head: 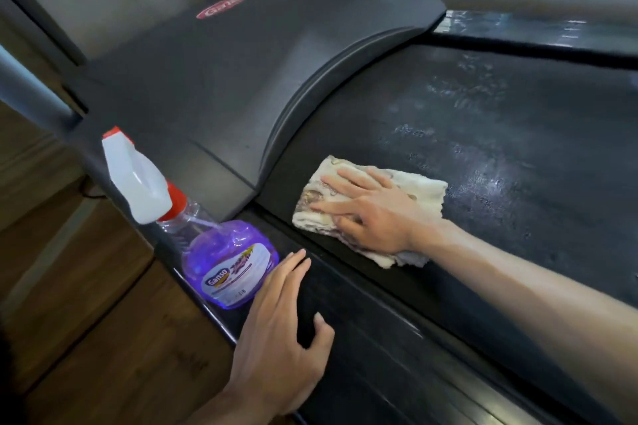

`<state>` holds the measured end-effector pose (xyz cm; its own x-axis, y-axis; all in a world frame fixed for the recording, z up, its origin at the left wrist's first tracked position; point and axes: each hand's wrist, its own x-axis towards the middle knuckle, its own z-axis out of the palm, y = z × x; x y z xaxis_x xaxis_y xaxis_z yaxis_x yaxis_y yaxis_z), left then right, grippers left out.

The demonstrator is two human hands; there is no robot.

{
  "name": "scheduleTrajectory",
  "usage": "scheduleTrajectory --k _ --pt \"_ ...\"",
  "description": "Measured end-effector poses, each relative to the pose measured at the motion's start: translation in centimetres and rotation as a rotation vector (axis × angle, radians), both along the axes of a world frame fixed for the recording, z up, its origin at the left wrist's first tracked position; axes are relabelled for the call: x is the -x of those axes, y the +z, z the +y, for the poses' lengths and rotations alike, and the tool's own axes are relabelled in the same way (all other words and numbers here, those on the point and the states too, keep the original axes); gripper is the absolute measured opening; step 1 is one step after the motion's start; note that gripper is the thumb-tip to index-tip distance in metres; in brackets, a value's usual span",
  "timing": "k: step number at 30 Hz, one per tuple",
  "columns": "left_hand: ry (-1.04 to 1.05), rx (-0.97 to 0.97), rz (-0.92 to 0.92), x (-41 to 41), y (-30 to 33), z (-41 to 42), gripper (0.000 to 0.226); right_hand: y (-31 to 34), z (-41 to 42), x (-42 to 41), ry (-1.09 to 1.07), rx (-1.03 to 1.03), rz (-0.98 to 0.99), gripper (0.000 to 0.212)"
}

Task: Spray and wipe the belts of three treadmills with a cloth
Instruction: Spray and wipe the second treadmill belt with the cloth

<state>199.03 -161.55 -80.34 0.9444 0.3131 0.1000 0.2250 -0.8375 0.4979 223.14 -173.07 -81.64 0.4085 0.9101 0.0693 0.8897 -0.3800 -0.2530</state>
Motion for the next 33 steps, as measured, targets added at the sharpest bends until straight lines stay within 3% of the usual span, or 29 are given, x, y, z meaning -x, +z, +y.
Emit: scheduleTrajectory --k 6,11,14,18,23,29,33 --pt "0.023 0.012 0.039 0.0 0.6 -0.4 0.071 0.9 -0.2 -2.3 -0.200 0.083 -0.004 0.049" --pt "0.019 0.025 0.054 -0.3 0.9 -0.1 0.065 0.9 -0.9 2.0 -0.055 0.061 -0.019 0.064" --pt "0.036 0.057 0.047 -0.4 0.7 0.0 0.064 0.3 -4.1 1.1 -0.102 0.085 0.005 0.063" --pt "0.038 0.078 0.055 -0.4 0.4 0.2 0.063 1.2 -1.4 0.5 -0.229 0.119 0.028 0.057" --pt "0.044 0.072 0.034 -0.5 0.4 0.3 0.062 0.9 -3.5 3.2 -0.081 0.096 0.016 0.062" --pt "0.050 0.077 0.023 -0.3 0.4 0.1 0.059 1.7 -2.0 1.3 -0.212 0.127 0.049 0.060" --pt "0.049 0.068 0.016 -0.3 0.5 0.2 0.058 1.3 -1.6 2.8 -0.116 0.098 0.034 0.056"
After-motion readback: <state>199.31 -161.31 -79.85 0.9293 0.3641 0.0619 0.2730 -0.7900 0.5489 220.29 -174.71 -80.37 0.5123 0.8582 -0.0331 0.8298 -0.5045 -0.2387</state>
